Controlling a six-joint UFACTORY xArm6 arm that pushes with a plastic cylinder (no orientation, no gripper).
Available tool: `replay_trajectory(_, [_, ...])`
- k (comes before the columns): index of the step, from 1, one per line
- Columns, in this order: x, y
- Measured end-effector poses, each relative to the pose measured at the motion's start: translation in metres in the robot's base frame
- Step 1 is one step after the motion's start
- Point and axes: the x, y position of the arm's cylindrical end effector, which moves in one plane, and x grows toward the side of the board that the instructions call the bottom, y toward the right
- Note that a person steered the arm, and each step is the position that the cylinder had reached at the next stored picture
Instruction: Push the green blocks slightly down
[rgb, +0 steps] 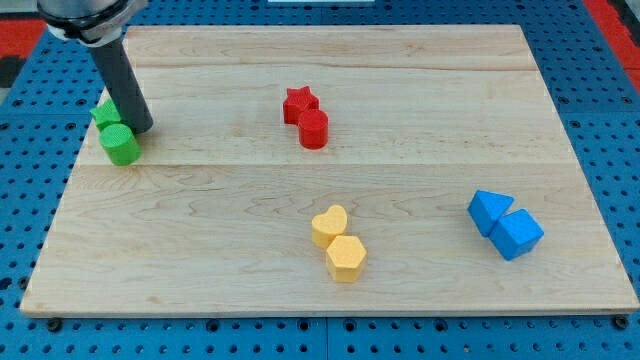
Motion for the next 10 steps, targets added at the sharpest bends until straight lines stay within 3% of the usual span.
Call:
replay_trajectory(1, [-0.005, 0.006])
replay_trajectory(2, [-0.035, 0.052])
replay_trajectory(3, [-0.119, -0.015])
replay_trajectory(4, [-0.134, -0.076])
replay_trajectory(5, [-0.111, -0.075])
replay_trajectory(6, [-0.003, -0.068])
replay_trajectory(8, [0.02, -0.071])
replay_trajectory(10, [0.01, -0.064])
